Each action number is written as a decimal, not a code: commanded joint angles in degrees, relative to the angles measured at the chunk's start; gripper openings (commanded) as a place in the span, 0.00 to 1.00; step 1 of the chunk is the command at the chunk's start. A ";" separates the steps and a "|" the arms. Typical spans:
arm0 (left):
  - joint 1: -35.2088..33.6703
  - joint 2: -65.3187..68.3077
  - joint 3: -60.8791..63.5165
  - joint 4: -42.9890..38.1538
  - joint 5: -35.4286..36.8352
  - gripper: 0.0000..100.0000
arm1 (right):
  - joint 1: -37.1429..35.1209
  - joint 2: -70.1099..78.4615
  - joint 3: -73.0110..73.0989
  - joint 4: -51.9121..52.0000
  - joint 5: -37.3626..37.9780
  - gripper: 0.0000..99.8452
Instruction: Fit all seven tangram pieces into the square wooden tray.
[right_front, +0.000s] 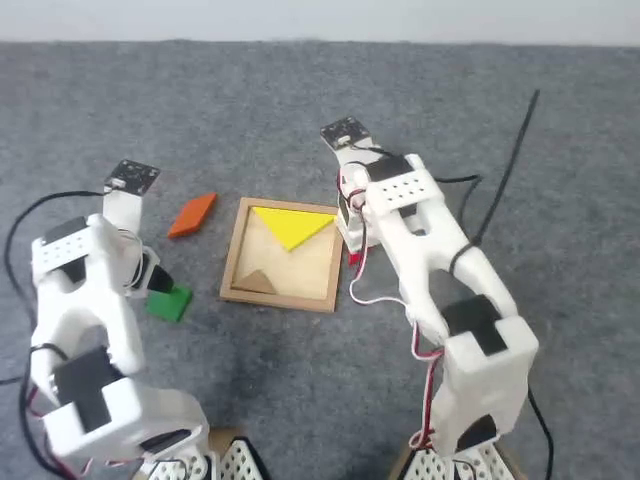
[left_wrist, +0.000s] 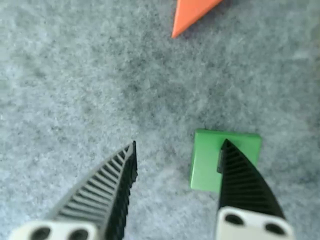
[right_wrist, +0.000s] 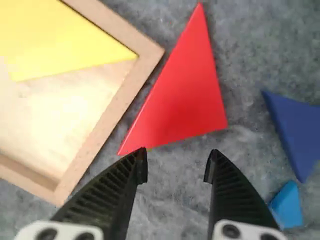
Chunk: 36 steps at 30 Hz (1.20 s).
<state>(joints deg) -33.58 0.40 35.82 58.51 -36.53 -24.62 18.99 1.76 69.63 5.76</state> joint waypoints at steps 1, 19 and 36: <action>0.09 -1.23 1.27 -0.88 0.44 0.25 | -0.22 0.04 -4.13 -0.48 -2.29 0.20; 0.09 -1.23 3.74 -2.99 0.62 0.25 | -3.03 5.05 -9.85 -2.86 -12.13 0.27; 0.09 -1.14 3.74 -3.16 0.53 0.25 | 0.66 12.00 -11.96 -1.89 -15.65 0.27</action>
<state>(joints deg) -33.58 -0.84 38.73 56.04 -36.35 -25.67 31.12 -8.53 67.69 -9.36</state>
